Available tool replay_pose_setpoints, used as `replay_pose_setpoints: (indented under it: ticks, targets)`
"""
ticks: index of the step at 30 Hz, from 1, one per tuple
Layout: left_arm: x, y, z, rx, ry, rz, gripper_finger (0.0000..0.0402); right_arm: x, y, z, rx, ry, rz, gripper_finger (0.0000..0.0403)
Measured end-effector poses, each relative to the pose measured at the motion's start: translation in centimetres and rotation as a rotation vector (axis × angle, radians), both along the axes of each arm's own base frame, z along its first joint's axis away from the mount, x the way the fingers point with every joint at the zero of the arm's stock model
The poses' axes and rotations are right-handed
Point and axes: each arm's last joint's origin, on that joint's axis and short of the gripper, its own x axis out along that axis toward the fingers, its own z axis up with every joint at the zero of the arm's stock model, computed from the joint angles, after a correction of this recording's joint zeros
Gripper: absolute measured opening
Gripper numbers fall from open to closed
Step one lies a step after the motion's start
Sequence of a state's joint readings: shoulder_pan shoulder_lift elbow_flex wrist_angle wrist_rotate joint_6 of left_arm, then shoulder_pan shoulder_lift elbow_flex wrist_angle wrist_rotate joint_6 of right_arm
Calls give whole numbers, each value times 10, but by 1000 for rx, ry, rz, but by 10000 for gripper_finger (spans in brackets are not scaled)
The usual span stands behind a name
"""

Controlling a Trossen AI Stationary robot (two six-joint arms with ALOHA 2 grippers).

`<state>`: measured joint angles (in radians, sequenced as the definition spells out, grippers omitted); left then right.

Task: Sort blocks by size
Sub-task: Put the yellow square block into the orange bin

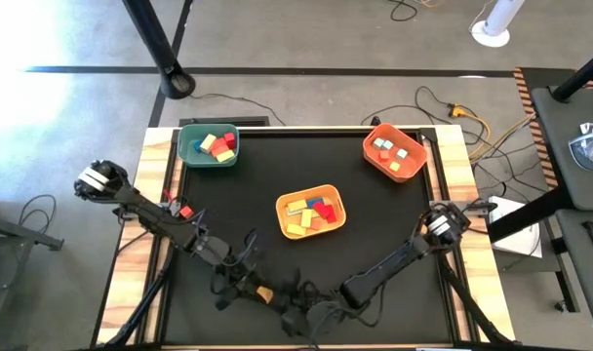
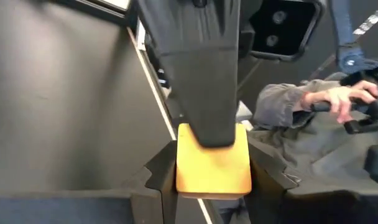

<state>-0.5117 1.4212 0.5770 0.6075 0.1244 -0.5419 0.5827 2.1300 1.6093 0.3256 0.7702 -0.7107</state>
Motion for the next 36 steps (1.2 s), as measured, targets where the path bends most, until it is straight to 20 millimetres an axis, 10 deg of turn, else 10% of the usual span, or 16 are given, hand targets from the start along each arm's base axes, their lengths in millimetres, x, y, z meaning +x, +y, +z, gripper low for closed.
replay_pose_setpoints:
  ticks: [12, 23, 29, 36]
  targets:
    - [1, 3, -2, 8, 17, 88, 115, 6, -12, -8, 2, 51, -18, 127]
    - [-5, 2, 11, 262, 149, 66, 259, -25, -24, 42, 189, 147, -71, 127]
    - [-14, -8, 8, 627, 183, 325, 270, -66, -94, 106, 426, 232, -350, 127]
    - [-12, -13, -8, 753, 176, 472, 271, -125, -224, 151, 676, 264, -900, 127]
